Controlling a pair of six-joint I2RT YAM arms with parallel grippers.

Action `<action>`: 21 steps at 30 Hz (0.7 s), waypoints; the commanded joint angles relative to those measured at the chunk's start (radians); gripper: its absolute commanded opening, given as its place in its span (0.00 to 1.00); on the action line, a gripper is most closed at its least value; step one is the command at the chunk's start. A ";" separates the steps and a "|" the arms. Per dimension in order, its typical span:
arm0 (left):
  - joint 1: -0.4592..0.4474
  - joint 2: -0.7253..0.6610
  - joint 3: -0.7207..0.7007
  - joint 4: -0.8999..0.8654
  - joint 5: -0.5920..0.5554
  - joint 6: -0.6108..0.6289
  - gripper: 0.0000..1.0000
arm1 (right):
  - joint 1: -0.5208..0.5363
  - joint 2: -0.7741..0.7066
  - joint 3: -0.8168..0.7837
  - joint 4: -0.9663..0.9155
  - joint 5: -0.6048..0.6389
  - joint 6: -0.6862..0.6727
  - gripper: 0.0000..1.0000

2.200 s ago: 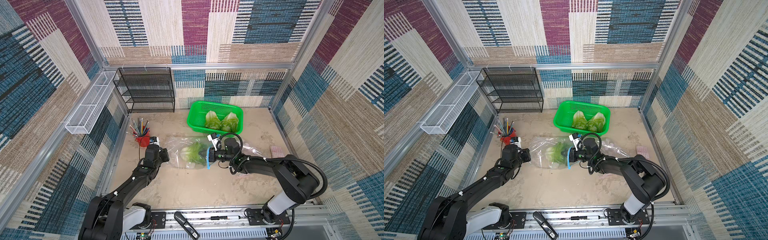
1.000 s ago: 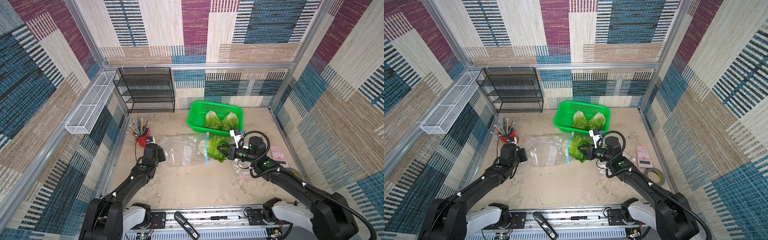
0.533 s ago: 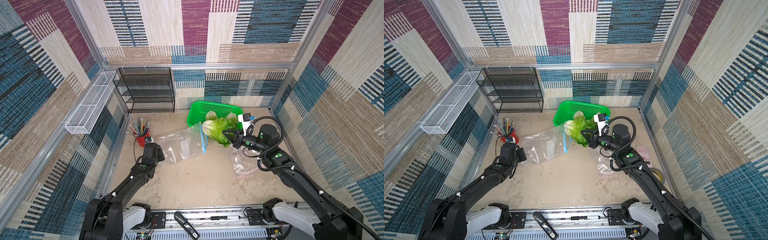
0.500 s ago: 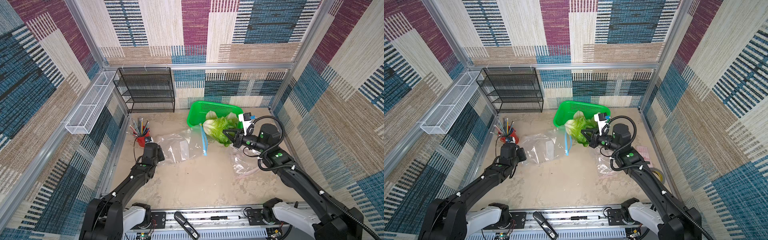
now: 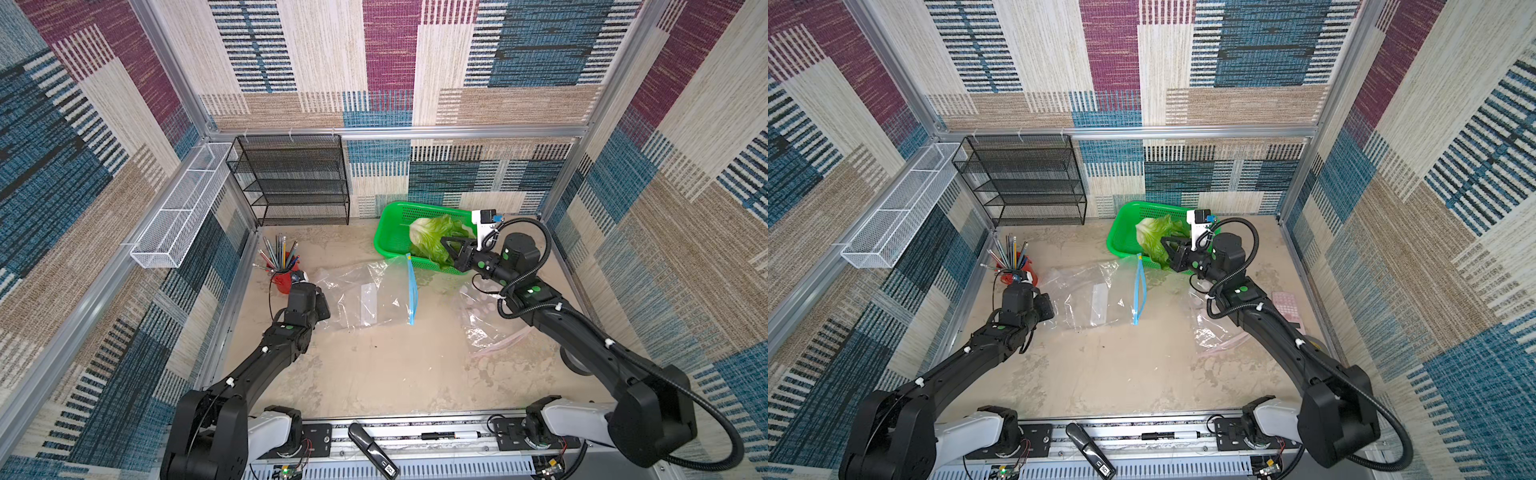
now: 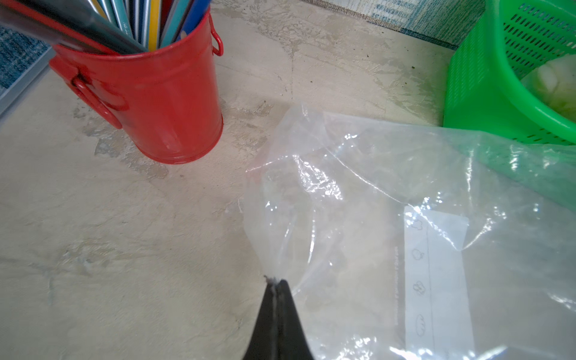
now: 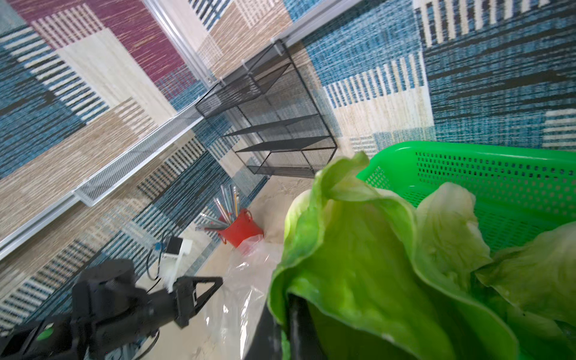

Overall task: Open the zip-top bag and take out the chinese cabbages
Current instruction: Place the Chinese cabbage in the basket.

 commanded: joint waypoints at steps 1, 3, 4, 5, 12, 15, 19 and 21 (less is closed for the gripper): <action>-0.002 0.004 0.010 0.010 0.047 -0.016 0.00 | 0.009 0.089 0.050 0.243 0.108 0.086 0.04; -0.002 0.007 0.014 0.012 0.056 -0.015 0.00 | 0.022 0.157 0.099 0.262 0.175 0.083 0.04; -0.003 0.009 0.016 0.012 0.059 -0.017 0.00 | 0.026 0.189 0.123 0.273 0.205 0.090 0.05; -0.005 0.011 0.016 0.013 0.062 -0.017 0.00 | 0.029 0.226 0.143 0.282 0.221 0.105 0.05; -0.024 0.048 0.022 0.032 0.090 -0.035 0.00 | 0.065 0.460 0.287 0.314 0.343 0.225 0.04; -0.030 0.067 0.021 0.037 0.090 -0.055 0.00 | 0.085 0.543 0.348 0.319 0.372 0.281 0.04; -0.031 0.075 0.024 0.047 0.095 -0.064 0.00 | 0.114 0.635 0.432 0.308 0.403 0.305 0.04; -0.033 0.074 0.029 0.046 0.096 -0.060 0.00 | 0.126 0.667 0.462 0.296 0.417 0.323 0.04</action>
